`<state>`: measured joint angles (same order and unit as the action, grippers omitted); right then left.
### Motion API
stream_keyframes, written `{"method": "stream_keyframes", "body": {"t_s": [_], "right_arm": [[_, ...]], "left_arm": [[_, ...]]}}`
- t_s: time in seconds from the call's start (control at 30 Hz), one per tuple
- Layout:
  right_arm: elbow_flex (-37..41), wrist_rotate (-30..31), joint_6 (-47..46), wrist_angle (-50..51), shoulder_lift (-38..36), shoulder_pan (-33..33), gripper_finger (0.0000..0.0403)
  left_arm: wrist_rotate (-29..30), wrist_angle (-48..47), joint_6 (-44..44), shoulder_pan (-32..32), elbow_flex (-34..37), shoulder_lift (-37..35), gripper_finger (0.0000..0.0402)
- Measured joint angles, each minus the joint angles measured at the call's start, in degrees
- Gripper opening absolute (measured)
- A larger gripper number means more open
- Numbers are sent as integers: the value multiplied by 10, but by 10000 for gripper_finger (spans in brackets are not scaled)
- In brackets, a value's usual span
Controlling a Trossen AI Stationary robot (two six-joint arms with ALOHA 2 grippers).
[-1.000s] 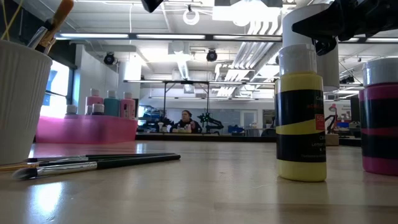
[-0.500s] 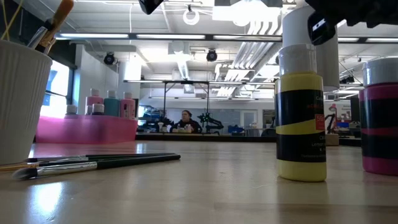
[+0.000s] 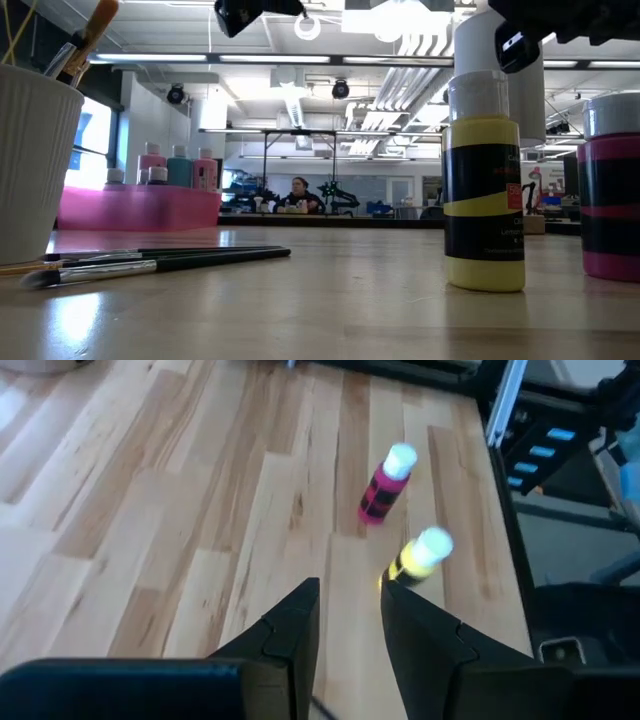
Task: Pick & Place Paint Supplies
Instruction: Put the silver paintbrush into the light brown cup
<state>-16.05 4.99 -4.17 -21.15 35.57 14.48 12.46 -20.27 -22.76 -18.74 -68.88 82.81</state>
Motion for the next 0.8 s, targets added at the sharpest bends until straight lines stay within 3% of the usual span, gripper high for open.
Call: {"method": "stream_keyframes", "body": {"t_s": [0.57,0.73,0.8], "right_arm": [[0,12,15,0,24,0,3],[0,18,25,3,31,0,3],[0,25,25,2,31,0,3]], "left_arm": [[-74,-114,29,64,-125,99,106],[-75,-126,0,64,-130,117,106],[-80,-172,-16,64,-127,118,106]]}}
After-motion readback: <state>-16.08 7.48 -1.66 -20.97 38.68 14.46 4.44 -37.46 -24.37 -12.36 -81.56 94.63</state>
